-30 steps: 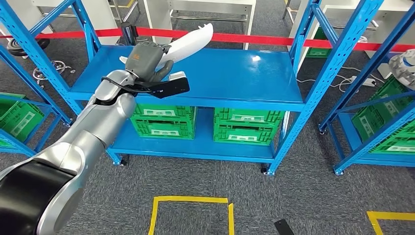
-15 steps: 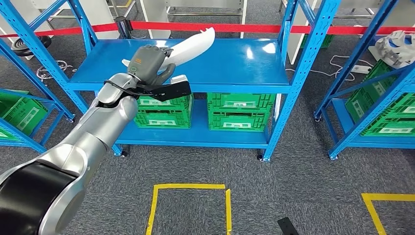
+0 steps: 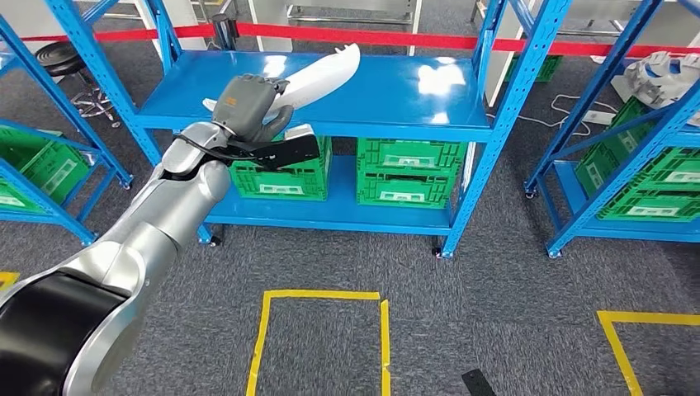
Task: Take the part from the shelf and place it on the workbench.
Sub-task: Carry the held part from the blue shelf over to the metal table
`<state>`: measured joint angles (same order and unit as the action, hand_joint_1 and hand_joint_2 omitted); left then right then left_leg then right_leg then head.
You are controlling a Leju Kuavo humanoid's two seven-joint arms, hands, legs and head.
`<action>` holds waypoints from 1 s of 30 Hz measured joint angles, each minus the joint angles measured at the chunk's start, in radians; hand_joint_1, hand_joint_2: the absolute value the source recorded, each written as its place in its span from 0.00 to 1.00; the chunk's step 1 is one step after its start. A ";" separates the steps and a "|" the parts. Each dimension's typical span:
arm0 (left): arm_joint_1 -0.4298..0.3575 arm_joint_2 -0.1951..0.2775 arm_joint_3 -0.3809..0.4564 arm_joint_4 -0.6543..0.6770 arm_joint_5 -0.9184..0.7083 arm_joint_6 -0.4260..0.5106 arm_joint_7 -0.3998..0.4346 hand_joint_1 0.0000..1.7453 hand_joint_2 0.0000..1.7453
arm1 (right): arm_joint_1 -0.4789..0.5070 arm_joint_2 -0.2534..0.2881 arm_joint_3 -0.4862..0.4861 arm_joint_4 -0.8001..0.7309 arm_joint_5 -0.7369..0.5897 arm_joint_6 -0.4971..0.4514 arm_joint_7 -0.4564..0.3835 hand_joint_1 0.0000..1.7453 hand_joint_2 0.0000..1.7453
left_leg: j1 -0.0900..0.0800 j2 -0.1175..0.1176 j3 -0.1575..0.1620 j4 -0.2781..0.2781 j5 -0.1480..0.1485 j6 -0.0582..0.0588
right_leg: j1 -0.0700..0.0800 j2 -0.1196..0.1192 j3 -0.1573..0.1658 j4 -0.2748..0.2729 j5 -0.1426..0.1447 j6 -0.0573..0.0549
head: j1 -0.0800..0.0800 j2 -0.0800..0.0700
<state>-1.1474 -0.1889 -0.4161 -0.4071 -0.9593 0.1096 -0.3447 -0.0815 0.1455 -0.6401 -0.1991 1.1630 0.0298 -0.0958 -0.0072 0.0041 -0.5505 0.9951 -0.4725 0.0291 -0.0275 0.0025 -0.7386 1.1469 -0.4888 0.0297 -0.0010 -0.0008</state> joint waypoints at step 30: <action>0.002 0.026 -0.012 -0.007 0.011 -0.044 -0.012 1.00 1.00 | -0.002 0.001 0.000 0.000 0.015 -0.018 -0.009 0.00 0.00 | 0.012 -0.011 -0.095 -0.033 0.122 -0.013 | 0.011 -0.001 0.094 0.043 -0.107 -0.010 | 0.006 0.000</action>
<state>-1.1455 -0.1633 -0.4277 -0.4140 -0.9487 0.0651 -0.3571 -0.0836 0.1461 -0.6405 -0.1991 1.1783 0.0121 -0.1043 0.0046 -0.0065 -0.6452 0.9624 -0.3505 0.0157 -0.0170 0.0019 -0.6446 1.1898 -0.5959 0.0199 0.0052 -0.0008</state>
